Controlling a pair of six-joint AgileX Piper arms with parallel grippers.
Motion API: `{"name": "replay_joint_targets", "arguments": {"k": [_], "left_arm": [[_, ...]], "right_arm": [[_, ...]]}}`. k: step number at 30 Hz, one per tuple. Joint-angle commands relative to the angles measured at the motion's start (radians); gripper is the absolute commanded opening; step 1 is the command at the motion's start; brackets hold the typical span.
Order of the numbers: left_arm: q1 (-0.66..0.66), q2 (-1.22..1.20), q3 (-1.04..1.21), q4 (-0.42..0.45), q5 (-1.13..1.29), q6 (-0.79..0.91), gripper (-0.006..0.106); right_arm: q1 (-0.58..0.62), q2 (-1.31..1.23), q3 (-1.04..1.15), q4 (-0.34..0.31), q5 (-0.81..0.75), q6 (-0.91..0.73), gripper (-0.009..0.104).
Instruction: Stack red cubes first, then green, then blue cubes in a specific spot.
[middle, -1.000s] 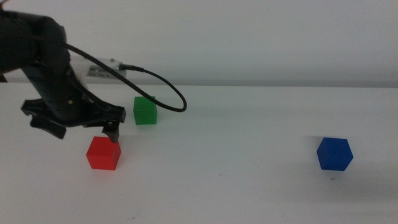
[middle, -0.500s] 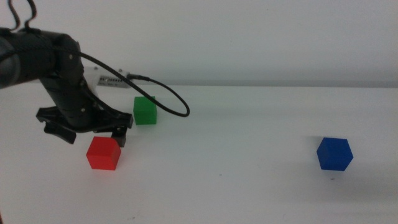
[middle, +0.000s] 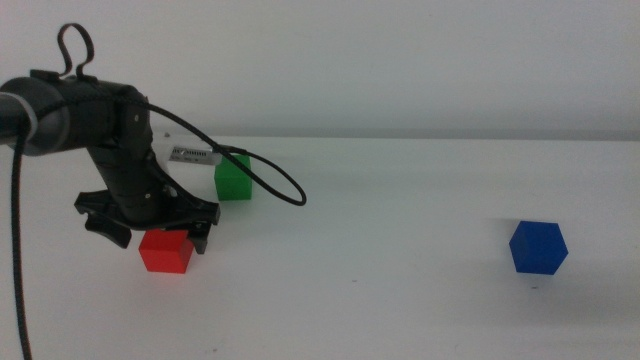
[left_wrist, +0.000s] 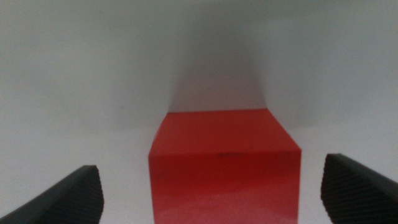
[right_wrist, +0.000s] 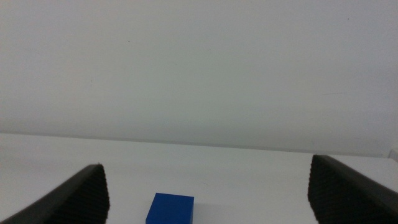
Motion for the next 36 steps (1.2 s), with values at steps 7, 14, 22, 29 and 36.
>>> {"name": "replay_joint_targets", "arguments": {"k": [7,14,22,29,36], "left_arm": [[-0.005,0.006,-0.005,-0.001,-0.026,-0.009,0.088],[-0.005,0.007,-0.005,0.009,-0.03,-0.009,0.078],[-0.005,0.047,-0.005,0.011,-0.04,0.001,0.07],[-0.008,-0.001,-0.007,-0.006,0.001,-0.006,0.014],[-0.173,-0.134,-0.037,0.08,0.168,-0.314,-0.002]], "right_arm": [[-0.008,-0.039,0.042,-0.004,-0.007,-0.006,0.085],[-0.008,-0.039,0.042,-0.004,-0.007,-0.006,0.085],[-0.008,-0.039,0.042,-0.004,-0.007,-0.006,0.085],[-0.008,-0.039,0.042,-0.004,-0.007,-0.006,0.085],[-0.008,-0.039,0.042,-0.004,-0.007,-0.006,0.085]]}}
